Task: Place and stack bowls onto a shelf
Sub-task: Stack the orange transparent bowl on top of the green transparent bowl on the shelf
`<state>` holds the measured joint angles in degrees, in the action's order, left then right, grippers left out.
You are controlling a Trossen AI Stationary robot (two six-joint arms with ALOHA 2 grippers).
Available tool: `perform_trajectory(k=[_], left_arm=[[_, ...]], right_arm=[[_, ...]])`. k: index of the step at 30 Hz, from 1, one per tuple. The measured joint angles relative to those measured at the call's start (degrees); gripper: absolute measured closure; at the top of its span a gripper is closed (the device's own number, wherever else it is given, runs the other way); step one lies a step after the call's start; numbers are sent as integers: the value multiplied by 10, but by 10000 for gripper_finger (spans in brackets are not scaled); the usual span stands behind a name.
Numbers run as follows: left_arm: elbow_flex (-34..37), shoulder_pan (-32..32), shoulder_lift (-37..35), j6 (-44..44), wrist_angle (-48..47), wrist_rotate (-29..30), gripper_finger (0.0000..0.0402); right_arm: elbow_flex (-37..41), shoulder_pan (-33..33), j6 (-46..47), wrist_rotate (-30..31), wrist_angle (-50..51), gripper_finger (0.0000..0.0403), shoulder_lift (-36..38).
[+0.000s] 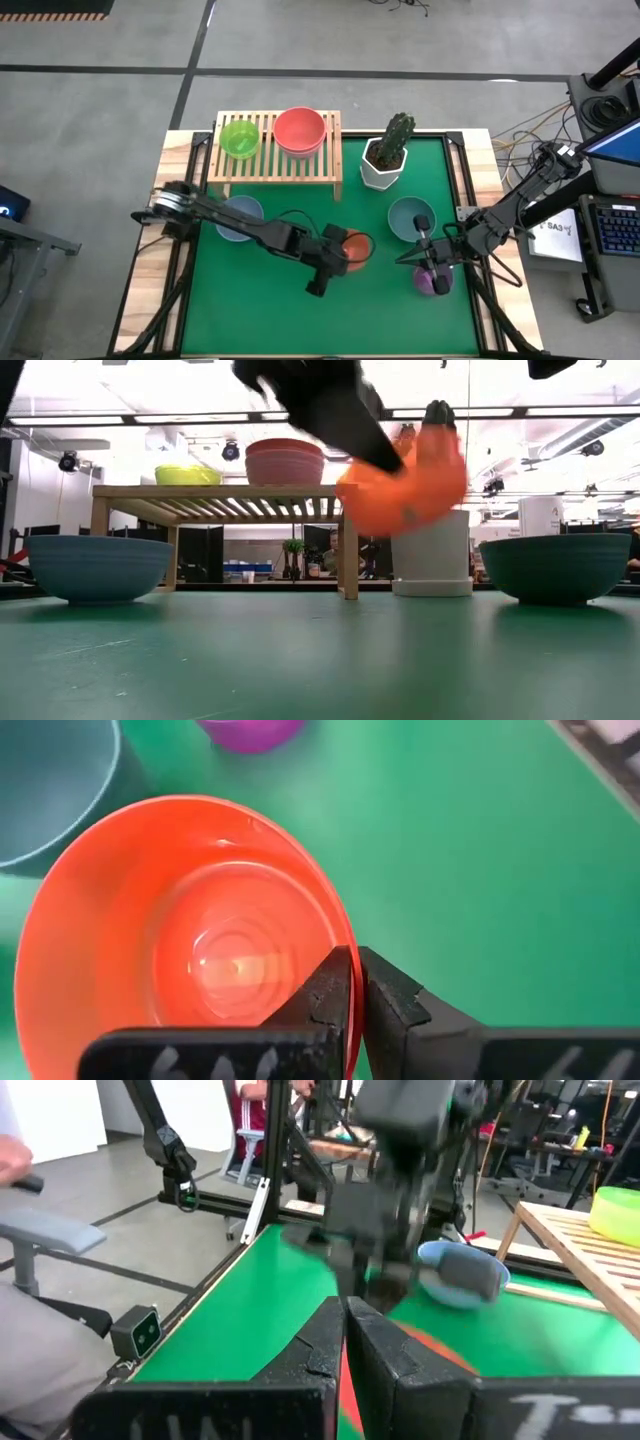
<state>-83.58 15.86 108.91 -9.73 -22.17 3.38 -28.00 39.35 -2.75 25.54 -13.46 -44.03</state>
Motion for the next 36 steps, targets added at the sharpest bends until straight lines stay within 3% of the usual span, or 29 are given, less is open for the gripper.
perform_trajectory(k=[4,9,14,18,24,31,36], left_arm=[[1,7,-74,21,-76,1,401],[1,11,-173,59,-178,26,401],[1,7,-264,128,-321,99,401],[1,5,-327,190,-399,111,402],[1,-5,-399,208,-516,201,402],[1,-89,-439,150,-577,296,402],[1,-194,-438,80,-585,274,401]], right_arm=[[0,-1,-18,-3,-30,394,-6],[0,-24,-42,-64,-74,394,-29],[-1,-46,-40,-80,-82,394,-52],[-3,-55,-28,-80,-81,394,-63],[-3,-56,-28,-80,-81,394,-63],[-3,-56,-26,-80,-81,394,-64],[-3,-56,-24,-80,-81,394,-64]])
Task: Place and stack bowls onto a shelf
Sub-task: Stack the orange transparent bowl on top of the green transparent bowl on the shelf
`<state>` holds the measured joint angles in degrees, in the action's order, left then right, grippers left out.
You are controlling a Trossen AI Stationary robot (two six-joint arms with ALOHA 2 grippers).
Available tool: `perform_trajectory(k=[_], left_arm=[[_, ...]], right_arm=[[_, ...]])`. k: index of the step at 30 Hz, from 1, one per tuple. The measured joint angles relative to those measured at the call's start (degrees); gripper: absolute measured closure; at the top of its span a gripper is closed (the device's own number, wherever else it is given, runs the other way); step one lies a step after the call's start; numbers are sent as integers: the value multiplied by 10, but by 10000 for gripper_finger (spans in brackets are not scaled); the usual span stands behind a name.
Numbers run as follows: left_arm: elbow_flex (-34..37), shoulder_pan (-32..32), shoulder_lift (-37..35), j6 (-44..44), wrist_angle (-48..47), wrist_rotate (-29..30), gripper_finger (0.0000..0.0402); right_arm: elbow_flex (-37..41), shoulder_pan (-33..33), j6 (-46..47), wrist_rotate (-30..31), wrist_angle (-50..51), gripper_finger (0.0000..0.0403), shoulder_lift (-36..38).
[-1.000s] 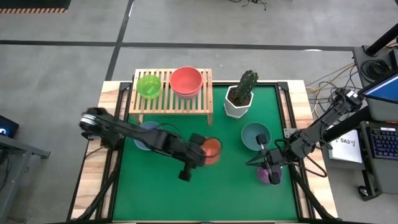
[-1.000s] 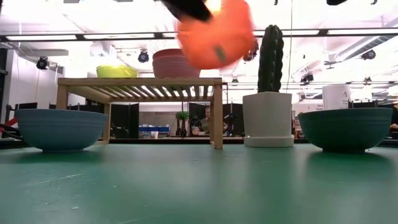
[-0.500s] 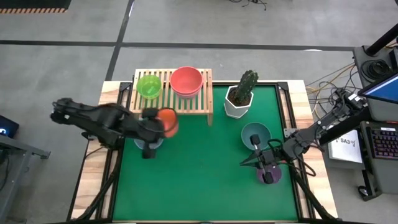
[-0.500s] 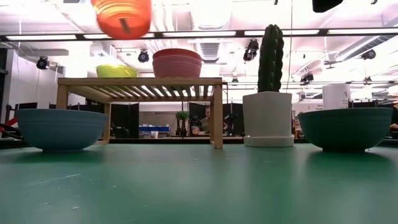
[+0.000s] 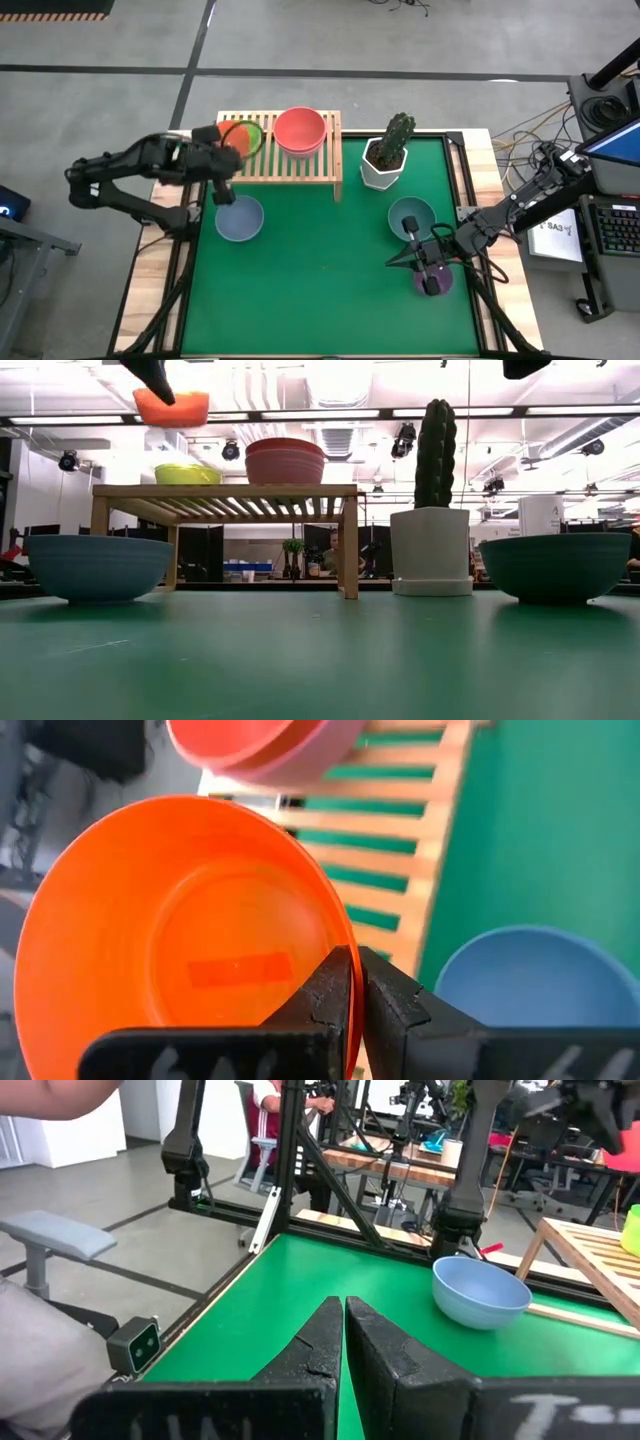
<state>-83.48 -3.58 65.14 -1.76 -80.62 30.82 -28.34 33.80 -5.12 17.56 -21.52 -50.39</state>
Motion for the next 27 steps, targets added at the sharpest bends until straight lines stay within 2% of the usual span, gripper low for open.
perform_trajectory(k=[5,10,16,27], left_arm=[[0,-99,15,-72,8,-62,401],[0,-163,28,-125,26,-101,401],[0,-209,37,-169,60,-154,401],[4,-263,70,-187,64,-182,401]], right_arm=[[0,0,5,0,0,394,0],[0,0,7,0,1,394,0],[0,0,7,2,1,394,0],[0,0,7,3,1,394,0]])
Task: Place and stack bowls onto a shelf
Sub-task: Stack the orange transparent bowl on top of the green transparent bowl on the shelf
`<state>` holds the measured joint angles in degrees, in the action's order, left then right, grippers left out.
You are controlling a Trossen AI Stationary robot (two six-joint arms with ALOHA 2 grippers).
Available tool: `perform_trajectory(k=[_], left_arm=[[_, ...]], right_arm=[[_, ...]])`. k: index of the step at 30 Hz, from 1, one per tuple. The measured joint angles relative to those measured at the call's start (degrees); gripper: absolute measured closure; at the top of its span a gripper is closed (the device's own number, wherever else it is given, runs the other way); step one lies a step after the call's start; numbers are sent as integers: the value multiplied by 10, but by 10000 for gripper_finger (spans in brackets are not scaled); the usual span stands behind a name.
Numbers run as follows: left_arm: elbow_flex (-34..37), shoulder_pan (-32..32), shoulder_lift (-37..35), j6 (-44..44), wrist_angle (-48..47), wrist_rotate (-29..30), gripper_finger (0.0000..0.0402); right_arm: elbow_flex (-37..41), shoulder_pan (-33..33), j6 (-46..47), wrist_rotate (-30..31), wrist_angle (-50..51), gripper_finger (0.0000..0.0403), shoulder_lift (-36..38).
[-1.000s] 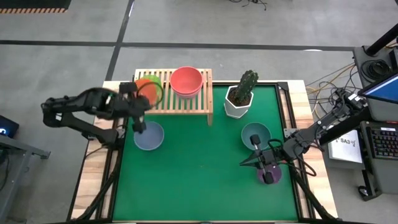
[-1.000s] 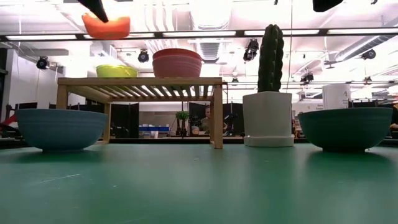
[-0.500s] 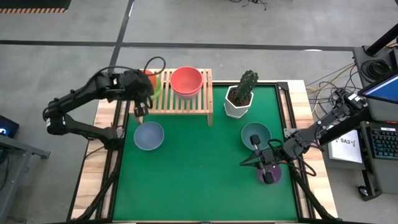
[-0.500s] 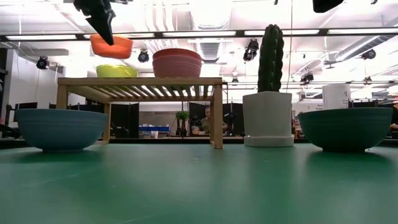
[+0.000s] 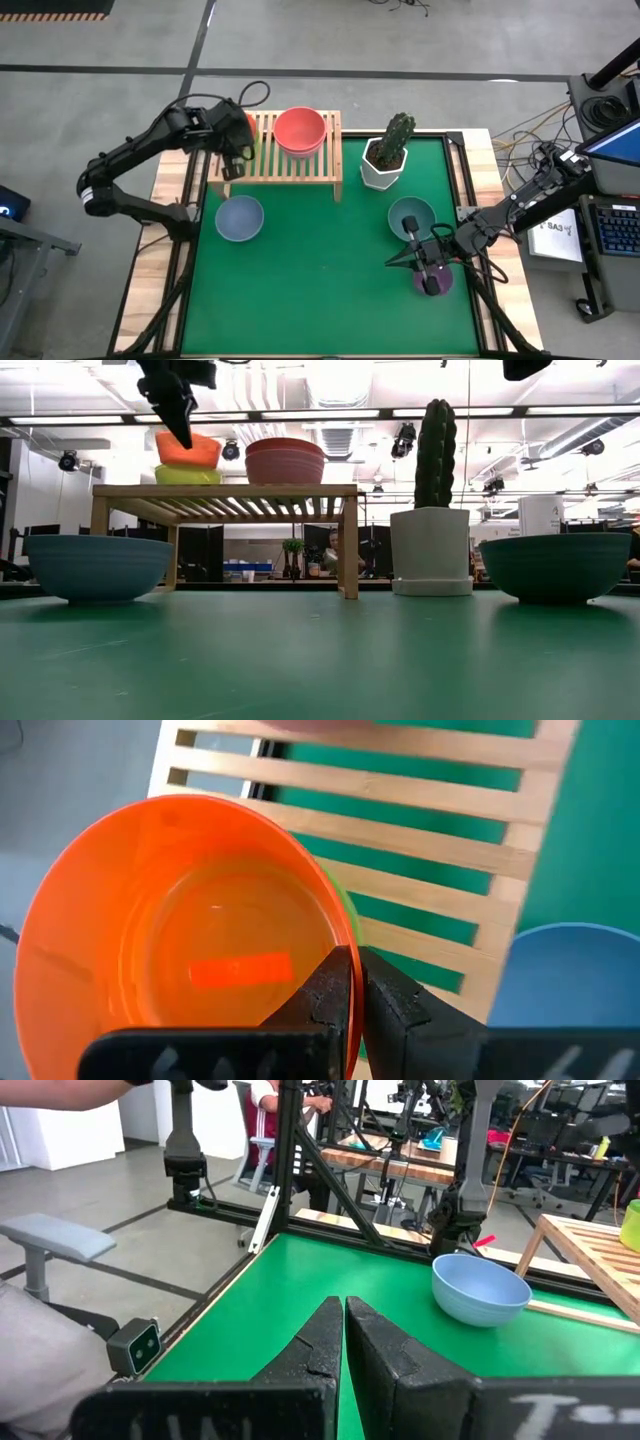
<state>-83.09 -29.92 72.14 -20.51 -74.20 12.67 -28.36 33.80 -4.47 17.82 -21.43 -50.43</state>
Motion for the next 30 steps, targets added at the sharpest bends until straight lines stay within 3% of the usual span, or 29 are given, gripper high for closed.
perform_trajectory(k=[16,30], left_arm=[[0,-25,13,0,16,2,398],[0,-25,8,19,16,2,291]], right_arm=[[0,0,0,0,0,394,0],[0,0,19,0,0,394,0]])
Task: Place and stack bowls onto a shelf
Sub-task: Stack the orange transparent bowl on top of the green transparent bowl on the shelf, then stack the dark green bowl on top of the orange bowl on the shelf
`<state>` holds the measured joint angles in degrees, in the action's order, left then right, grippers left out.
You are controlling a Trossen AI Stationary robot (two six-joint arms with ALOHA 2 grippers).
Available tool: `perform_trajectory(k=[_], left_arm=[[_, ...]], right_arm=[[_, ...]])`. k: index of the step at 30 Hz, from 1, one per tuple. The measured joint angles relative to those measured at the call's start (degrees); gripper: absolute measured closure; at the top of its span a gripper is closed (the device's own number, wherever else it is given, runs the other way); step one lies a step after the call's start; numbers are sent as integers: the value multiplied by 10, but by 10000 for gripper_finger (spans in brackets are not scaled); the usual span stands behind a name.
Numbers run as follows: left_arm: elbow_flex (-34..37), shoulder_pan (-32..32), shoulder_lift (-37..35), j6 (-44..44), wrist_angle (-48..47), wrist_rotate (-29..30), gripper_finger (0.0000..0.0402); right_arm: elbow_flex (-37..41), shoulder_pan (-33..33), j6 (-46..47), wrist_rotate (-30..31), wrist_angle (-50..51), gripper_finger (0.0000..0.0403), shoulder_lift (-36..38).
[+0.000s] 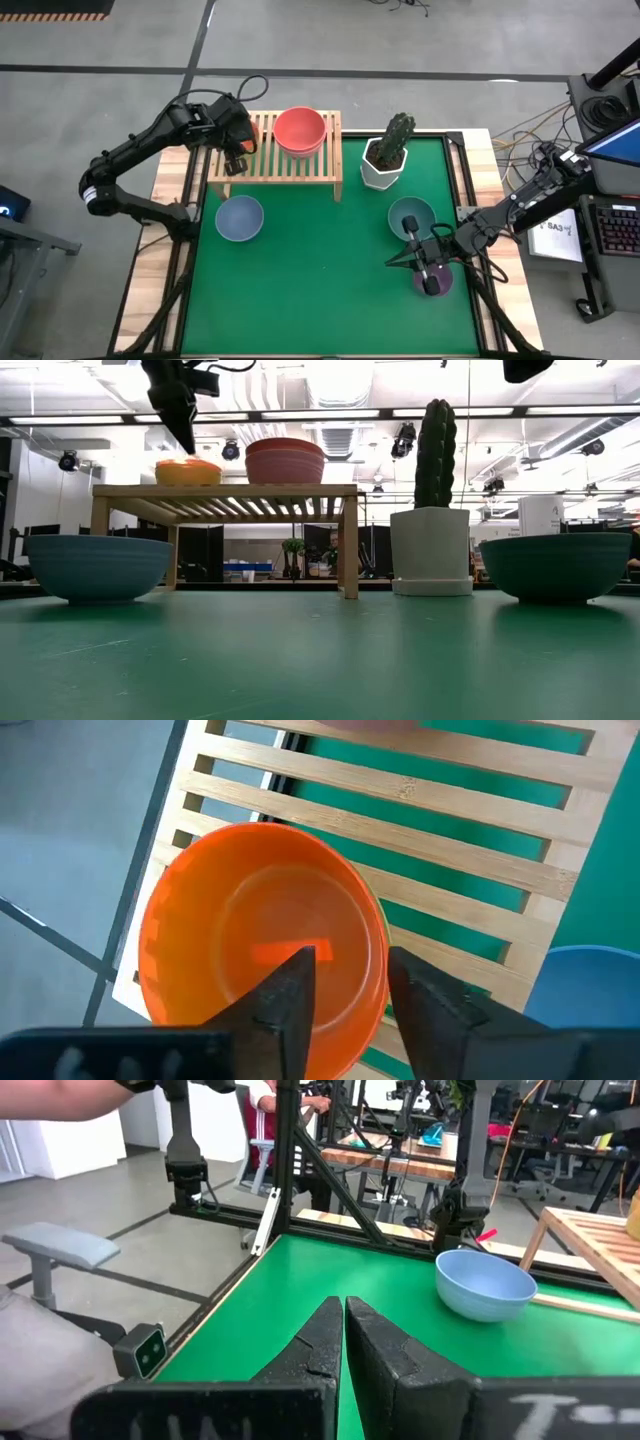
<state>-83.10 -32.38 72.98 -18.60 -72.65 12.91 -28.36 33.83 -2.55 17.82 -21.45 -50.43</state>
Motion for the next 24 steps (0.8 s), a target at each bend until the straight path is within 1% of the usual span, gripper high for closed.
perform_trajectory(k=[5,7,8,12,14,17,21,24], left_arm=[[-14,0,-15,5,0,0,273],[-16,0,-27,25,8,-16,272],[-16,0,-35,39,17,-39,272],[24,6,-88,104,91,-182,271],[63,24,-119,151,146,-216,271],[137,72,-170,213,208,-215,271],[243,159,-223,297,303,-182,271],[310,232,-249,344,379,-151,271]], right_arm=[[0,0,2,0,0,394,0],[0,0,5,0,0,394,0],[0,0,10,2,0,394,0],[0,0,38,9,-1,394,0],[0,0,64,34,-1,394,0],[0,-3,103,78,2,394,0],[0,-19,150,83,6,394,0],[-14,-38,189,83,53,394,-1]])
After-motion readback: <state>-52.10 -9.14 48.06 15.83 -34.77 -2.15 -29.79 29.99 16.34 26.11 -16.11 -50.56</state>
